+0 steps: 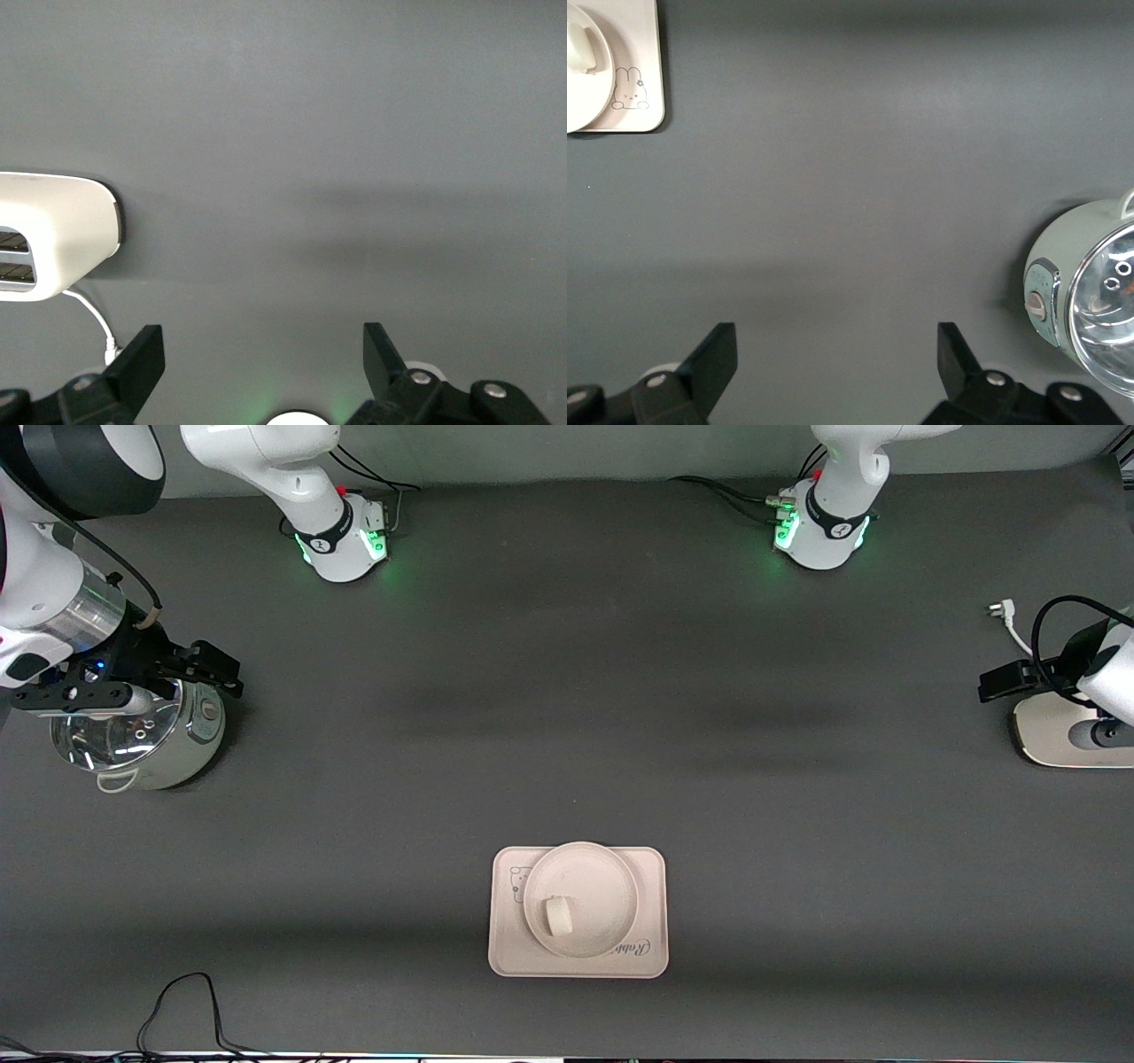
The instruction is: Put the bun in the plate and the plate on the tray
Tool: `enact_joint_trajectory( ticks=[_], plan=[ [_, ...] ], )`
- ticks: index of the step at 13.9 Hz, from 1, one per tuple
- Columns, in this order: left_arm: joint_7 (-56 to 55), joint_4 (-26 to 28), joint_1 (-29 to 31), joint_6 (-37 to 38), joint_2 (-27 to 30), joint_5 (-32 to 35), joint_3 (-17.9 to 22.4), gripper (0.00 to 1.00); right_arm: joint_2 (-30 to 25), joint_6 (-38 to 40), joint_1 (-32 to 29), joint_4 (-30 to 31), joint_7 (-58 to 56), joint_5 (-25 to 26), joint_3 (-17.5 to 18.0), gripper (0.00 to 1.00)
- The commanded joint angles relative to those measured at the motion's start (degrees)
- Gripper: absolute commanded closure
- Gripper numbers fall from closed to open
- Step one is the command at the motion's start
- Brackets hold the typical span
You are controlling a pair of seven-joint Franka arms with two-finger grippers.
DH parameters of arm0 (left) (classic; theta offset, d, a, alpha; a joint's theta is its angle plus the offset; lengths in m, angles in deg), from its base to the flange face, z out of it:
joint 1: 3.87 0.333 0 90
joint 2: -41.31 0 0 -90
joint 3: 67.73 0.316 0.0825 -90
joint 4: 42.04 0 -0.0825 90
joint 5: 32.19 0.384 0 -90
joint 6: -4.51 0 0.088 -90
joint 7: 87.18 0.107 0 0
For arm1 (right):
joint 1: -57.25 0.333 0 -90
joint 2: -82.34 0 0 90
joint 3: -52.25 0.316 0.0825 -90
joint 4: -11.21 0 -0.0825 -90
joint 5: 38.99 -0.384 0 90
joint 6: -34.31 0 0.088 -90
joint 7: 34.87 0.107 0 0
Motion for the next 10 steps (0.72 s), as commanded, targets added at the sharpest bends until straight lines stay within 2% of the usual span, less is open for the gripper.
enact_joint_trajectory(
  ticks=[1,10],
  plan=[
    [0.2,1.2,0.0,0.7,1.4,-0.7,-0.1,0.0,0.5,-0.4,0.3,-0.6,1.3,0.5,-0.1,0.0],
    [0.1,-0.7,-0.1,1.7,1.1,-0.7,-0.1,0.0,1.0,-0.8,0.3,-0.6,1.3,0.5,-0.1,0.0]
  ],
)
